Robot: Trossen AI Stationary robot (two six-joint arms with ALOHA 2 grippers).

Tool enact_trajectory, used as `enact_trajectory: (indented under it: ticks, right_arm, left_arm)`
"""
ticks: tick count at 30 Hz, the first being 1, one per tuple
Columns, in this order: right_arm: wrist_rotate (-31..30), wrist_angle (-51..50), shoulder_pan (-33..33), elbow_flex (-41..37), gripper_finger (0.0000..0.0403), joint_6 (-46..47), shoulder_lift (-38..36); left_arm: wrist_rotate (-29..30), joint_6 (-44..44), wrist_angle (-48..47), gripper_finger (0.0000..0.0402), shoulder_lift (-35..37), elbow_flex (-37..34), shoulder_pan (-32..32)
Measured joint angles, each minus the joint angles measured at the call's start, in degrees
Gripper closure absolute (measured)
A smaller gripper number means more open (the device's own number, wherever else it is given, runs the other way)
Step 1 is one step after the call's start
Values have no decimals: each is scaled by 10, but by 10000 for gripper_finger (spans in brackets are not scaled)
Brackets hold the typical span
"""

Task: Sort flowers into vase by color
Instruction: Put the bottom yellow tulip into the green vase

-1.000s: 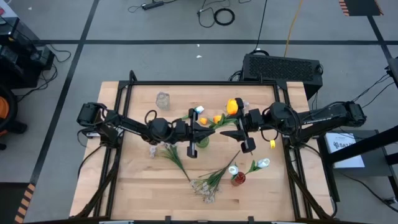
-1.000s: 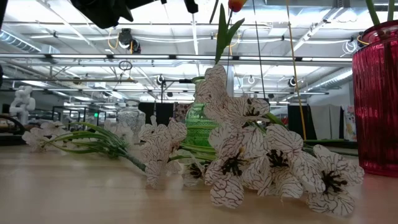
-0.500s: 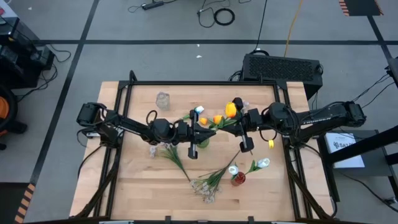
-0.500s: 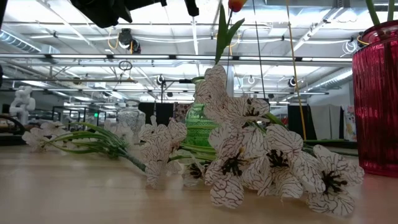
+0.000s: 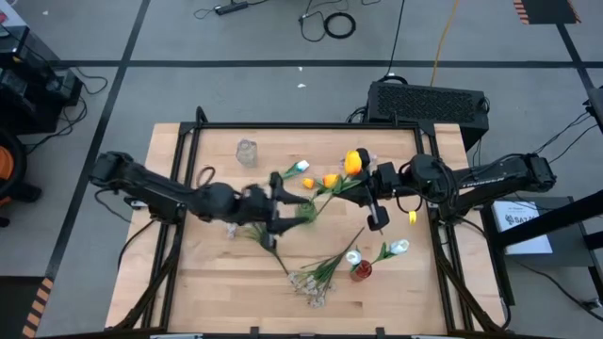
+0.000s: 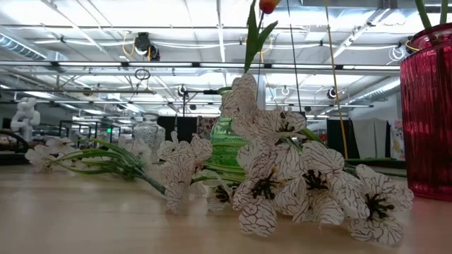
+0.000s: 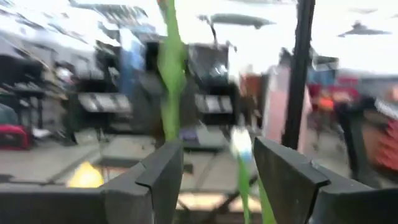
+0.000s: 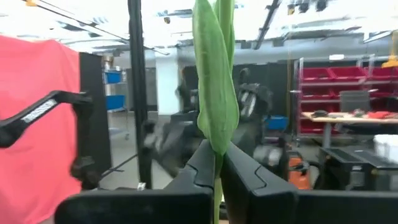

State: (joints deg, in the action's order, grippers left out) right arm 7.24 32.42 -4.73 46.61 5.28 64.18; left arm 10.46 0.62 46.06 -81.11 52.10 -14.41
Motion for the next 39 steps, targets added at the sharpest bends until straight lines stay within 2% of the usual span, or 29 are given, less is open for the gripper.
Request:
enact_trajectory:
  ticks: [3,5,8,11,15,20,23,30,39]
  right_arm:
    - [8,-2,0,0,400,14,0]
    - [2,-1,0,0,400,15,0]
    - [-3,-15,2,6,400,16,6]
    - [-24,-84,3,40,400,9,19]
    - [-57,-172,-2,84,401,-11,48]
    - [-59,-188,-12,102,401,-15,68]
    - [-65,-189,-14,102,400,-16,70]
    - [-77,-194,-14,102,398,-15,66]
    - [-92,-195,-14,102,397,-15,69]
  left_arm:
    - [52,-25,4,196,28,13,-5]
    - [73,-36,-25,196,33,43,-3]
    - [74,-44,-154,196,24,113,4]
    - [74,-57,-273,196,-1,185,10]
    - [88,-71,-345,196,-22,241,12]
    - [187,-72,-395,196,-22,245,-2]
    - [214,-71,-430,196,-18,245,-17]
    - [216,-69,-439,196,-17,245,-38]
    - [202,-55,-434,196,-43,245,-9]
